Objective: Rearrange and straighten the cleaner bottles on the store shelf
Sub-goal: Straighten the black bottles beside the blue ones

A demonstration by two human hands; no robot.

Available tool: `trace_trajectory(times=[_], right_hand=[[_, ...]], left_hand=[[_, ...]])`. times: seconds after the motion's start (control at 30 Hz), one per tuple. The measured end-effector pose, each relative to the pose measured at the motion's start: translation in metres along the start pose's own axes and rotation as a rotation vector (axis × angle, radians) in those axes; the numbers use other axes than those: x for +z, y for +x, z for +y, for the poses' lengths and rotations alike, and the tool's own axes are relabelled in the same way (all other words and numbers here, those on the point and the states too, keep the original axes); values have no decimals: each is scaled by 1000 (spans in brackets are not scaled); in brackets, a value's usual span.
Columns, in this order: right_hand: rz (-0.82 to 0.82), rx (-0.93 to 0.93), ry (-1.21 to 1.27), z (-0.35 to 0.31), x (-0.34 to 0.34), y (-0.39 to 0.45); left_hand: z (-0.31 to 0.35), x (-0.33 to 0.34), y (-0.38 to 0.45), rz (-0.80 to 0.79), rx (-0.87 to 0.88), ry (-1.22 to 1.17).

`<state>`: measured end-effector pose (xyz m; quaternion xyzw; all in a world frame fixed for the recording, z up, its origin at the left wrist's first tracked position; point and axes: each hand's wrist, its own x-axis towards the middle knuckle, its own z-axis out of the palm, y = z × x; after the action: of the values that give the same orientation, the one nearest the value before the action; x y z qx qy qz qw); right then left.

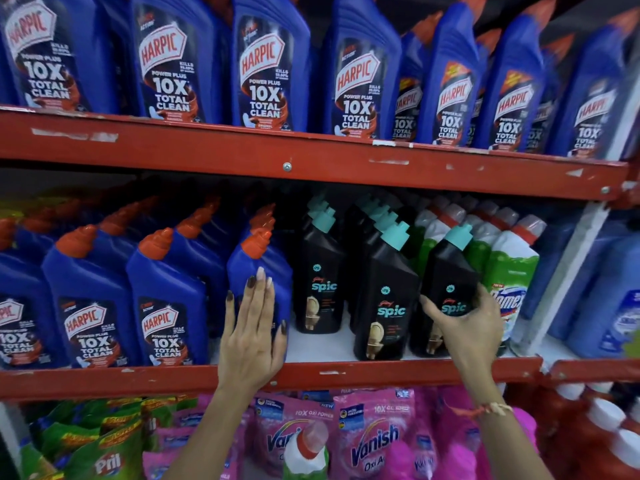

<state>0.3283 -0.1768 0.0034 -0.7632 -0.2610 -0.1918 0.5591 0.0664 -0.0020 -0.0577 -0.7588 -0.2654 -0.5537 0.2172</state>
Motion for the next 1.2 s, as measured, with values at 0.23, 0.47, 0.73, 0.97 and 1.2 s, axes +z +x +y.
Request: trace_trajectory(times=[0.23, 0.47, 0.73, 0.97, 1.2], right_hand=[[269, -2, 66, -22, -15, -13], [-35, -38, 332, -98, -16, -43], [32, -92, 260, -138, 44, -113], [53, -122, 192, -114, 80, -124], [96, -143, 117, -109, 88, -122]], left_hand=[[0, 2, -1, 8, 2, 3], [0, 3, -1, 18, 5, -15], [-1, -3, -1, 22, 4, -45], [0, -1, -1, 48, 3, -16], [2, -1, -1, 44, -15, 18]])
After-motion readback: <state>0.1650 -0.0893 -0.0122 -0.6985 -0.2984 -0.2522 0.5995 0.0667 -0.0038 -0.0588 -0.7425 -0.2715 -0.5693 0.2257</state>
